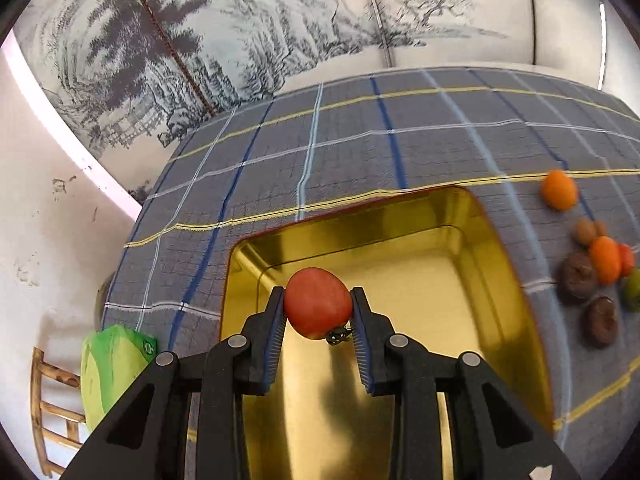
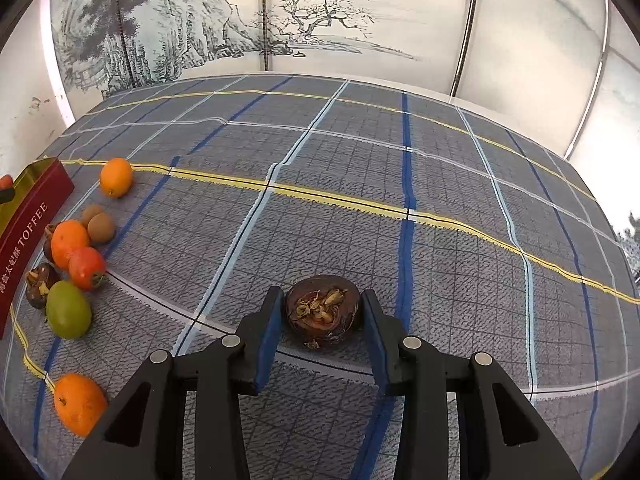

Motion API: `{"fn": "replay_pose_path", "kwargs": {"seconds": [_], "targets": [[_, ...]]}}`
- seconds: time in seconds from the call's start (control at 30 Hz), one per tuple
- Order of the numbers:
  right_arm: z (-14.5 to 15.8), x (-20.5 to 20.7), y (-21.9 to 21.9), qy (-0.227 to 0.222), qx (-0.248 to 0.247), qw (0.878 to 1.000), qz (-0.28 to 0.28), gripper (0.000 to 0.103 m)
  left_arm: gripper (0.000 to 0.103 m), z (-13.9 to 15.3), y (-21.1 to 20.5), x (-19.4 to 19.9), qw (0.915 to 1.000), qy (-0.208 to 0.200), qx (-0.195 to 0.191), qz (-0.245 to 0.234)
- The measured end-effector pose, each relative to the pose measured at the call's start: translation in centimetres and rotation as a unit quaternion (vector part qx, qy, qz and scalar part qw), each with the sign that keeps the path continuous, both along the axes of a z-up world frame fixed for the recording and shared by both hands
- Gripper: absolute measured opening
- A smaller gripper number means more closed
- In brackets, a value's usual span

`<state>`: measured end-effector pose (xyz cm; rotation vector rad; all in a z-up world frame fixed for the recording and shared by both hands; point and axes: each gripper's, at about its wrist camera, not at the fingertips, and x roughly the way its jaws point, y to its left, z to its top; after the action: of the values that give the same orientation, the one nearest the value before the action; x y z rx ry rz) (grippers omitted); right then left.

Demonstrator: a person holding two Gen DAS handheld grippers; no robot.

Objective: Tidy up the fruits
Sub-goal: 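Carry the persimmon into the gold tin and open the left tool while right holds its fruit, then lower the dark brown fruit into the tin and open the right tool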

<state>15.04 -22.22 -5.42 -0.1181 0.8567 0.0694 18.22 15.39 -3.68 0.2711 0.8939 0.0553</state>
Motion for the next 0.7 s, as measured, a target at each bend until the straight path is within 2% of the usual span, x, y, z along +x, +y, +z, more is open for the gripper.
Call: {"fn": "replay_pose_path", "kwargs": {"seconds": [0.17,0.3,0.37,0.4,0.43,0.5,0.63,0.7], "targets": [[0.0,0.0,0.0,0.000,0.000,1.000,0.001,0.040,0.029,-0.8,1.3,2.6,0.9994,0.030,-0.006,0.013],[0.1,0.0,0.0,0.000,0.000,1.000,0.001,0.040,0.036,-0.1,1.5,2.9,0.9997,0.017,0.005,0.014],[0.0,0.0,0.0,-0.001,-0.003,1.000,0.001,0.040,0.054,0.8,2.0,2.6,0.9995,0.013,-0.011,0.025],[0.0,0.0,0.0,-0.001,-0.004,1.000,0.000,0.040,0.056,1.3,2.1,2.1,0.9992,0.006,-0.026,0.028],[0.0,0.1,0.0,-0.001,-0.004,1.000,0.000,0.040,0.056,2.0,2.3,1.4,0.9986,-0.008,-0.042,0.032],[0.1,0.0,0.0,0.000,-0.002,1.000,0.000,0.040,0.057,3.8,2.4,-1.5,0.9953,-0.060,-0.067,0.035],[0.1,0.1,-0.1,0.000,0.004,1.000,0.000,0.040,0.087,5.7,2.2,-8.0,0.9803,-0.163,-0.098,0.053],[0.1,0.1,-0.1,0.000,0.006,1.000,-0.001,0.040,0.092,6.0,2.1,-11.5,0.9715,-0.194,-0.122,0.059]]}}
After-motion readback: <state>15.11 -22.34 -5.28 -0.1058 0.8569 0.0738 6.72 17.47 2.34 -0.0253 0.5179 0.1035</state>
